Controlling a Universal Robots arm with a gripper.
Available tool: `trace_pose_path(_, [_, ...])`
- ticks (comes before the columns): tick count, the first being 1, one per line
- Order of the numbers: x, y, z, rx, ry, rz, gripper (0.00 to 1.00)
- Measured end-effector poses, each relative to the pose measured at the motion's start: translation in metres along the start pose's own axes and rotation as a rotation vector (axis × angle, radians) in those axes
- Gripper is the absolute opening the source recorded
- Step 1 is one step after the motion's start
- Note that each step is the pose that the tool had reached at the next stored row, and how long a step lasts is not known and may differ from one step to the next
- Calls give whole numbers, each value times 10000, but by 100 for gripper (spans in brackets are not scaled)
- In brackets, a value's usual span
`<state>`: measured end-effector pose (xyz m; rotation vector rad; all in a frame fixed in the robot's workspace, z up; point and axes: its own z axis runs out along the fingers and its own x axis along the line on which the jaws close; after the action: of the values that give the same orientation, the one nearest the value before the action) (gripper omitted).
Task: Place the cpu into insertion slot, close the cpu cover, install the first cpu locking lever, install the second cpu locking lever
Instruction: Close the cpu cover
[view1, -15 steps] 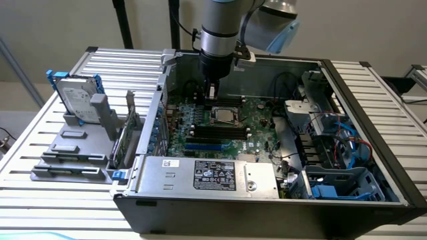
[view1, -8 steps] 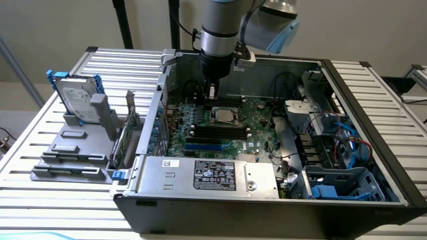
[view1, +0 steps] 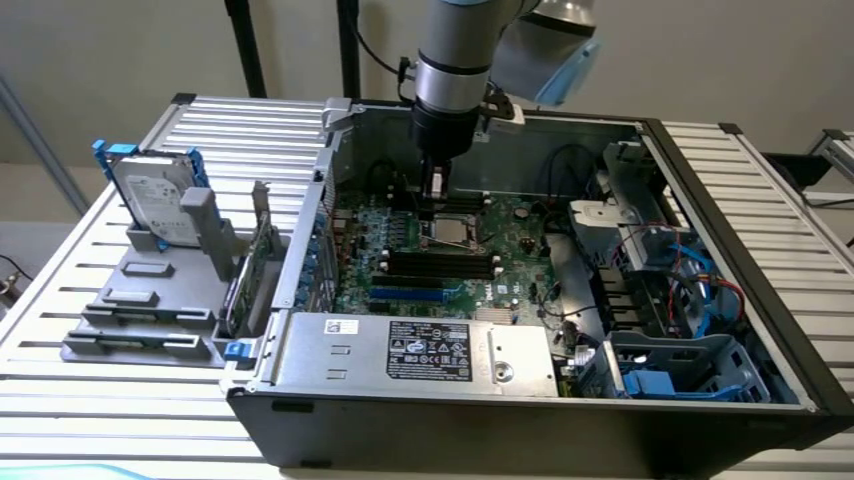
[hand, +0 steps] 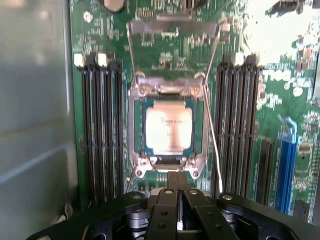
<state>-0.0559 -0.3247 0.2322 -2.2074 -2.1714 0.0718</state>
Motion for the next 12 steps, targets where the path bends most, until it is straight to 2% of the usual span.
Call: trace_pose_path(12, [-6,533,-258,245,-3,-1,11])
